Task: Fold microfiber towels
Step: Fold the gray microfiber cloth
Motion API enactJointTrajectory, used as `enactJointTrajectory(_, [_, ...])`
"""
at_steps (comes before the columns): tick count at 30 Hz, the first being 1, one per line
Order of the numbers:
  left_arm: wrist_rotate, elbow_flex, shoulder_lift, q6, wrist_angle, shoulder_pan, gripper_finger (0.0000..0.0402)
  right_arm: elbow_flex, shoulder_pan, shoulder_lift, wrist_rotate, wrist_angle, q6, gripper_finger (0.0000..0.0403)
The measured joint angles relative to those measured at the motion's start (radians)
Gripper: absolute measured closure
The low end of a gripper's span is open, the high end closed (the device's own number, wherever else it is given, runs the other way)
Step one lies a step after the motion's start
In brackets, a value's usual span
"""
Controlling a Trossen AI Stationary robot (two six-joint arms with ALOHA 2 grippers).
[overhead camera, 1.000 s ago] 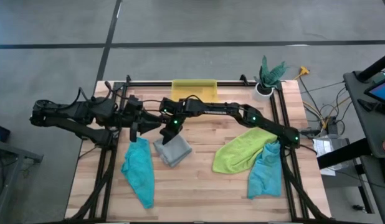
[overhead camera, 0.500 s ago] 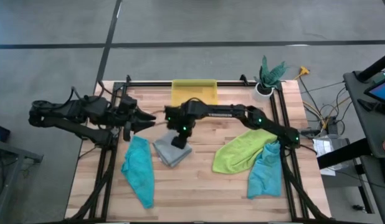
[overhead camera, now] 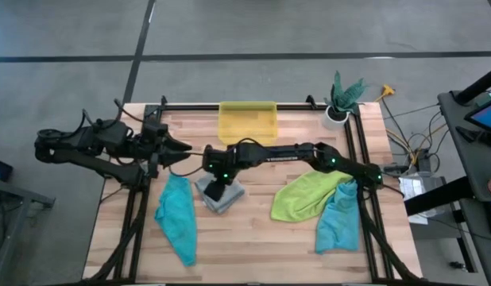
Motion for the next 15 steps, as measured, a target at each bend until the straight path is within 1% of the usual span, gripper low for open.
enactJointTrajectory(2, [0.000, 0.000, -0.004, -0.002, 0.000, 0.000, 0.0262, 0.000, 0.007, 0.002, 0.008, 0.053, 0.024, 0.0262])
enactJointTrajectory(6, [-0.004, 0.000, -0.017, -0.005, 0.000, 0.000, 0.0262, 0.000, 0.028, 0.015, 0.020, 0.073, 0.030, 0.0249])
enactJointTrajectory(11, [-0.004, 0.000, -0.030, -0.006, 0.001, -0.001, 0.0262, -0.002, 0.050, 0.049, 0.026, 0.097, 0.025, 0.0201])
enactJointTrajectory(15, [-0.004, 0.000, -0.029, -0.007, 0.000, -0.001, 0.0262, -0.002, 0.064, 0.079, 0.080, 0.120, 0.046, 0.0165])
